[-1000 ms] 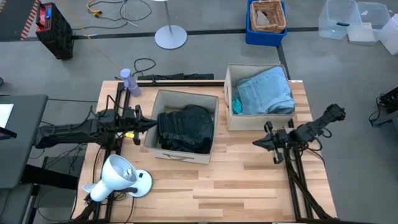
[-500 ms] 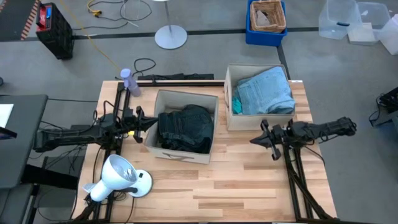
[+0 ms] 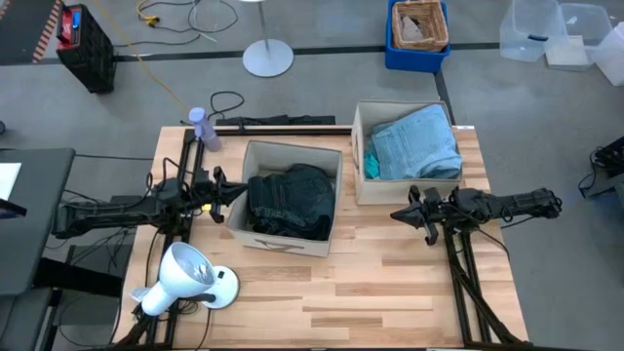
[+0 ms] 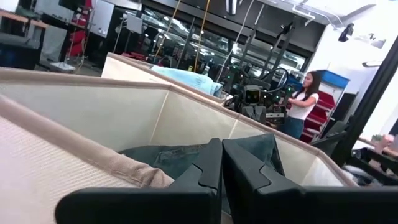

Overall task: Sort clothes
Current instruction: Return to Home Position

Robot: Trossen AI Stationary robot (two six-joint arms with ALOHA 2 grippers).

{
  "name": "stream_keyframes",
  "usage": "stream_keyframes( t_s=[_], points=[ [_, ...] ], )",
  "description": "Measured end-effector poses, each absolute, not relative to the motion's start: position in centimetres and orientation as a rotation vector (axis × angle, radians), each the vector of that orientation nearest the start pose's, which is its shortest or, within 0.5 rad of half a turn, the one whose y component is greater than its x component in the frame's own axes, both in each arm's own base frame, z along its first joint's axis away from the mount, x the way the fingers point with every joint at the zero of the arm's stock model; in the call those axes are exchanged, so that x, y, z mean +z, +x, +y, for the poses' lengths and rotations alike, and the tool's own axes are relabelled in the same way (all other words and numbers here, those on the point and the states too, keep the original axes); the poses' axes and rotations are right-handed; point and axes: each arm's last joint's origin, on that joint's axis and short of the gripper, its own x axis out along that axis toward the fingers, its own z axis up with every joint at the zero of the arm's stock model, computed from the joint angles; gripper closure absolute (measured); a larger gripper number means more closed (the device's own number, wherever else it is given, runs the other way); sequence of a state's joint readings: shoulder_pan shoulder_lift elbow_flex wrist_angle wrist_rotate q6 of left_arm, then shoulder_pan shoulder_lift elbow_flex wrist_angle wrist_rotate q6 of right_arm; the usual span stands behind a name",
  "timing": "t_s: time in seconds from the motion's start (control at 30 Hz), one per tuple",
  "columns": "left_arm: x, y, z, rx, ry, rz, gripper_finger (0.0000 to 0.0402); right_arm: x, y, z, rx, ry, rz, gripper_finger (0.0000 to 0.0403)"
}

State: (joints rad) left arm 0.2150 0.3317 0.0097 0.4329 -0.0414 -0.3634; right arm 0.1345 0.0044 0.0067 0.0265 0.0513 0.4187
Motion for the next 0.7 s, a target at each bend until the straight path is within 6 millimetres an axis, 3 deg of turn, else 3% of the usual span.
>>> stream_keyframes(
  t_s=[0.7],
  points=[
    [17.92, 11.49, 2.63, 0.234, -0.346, -0.154, 0.0391, 16.74, 9.69, 1.16, 0.088, 0.421, -0.007, 0.0403]
  ],
)
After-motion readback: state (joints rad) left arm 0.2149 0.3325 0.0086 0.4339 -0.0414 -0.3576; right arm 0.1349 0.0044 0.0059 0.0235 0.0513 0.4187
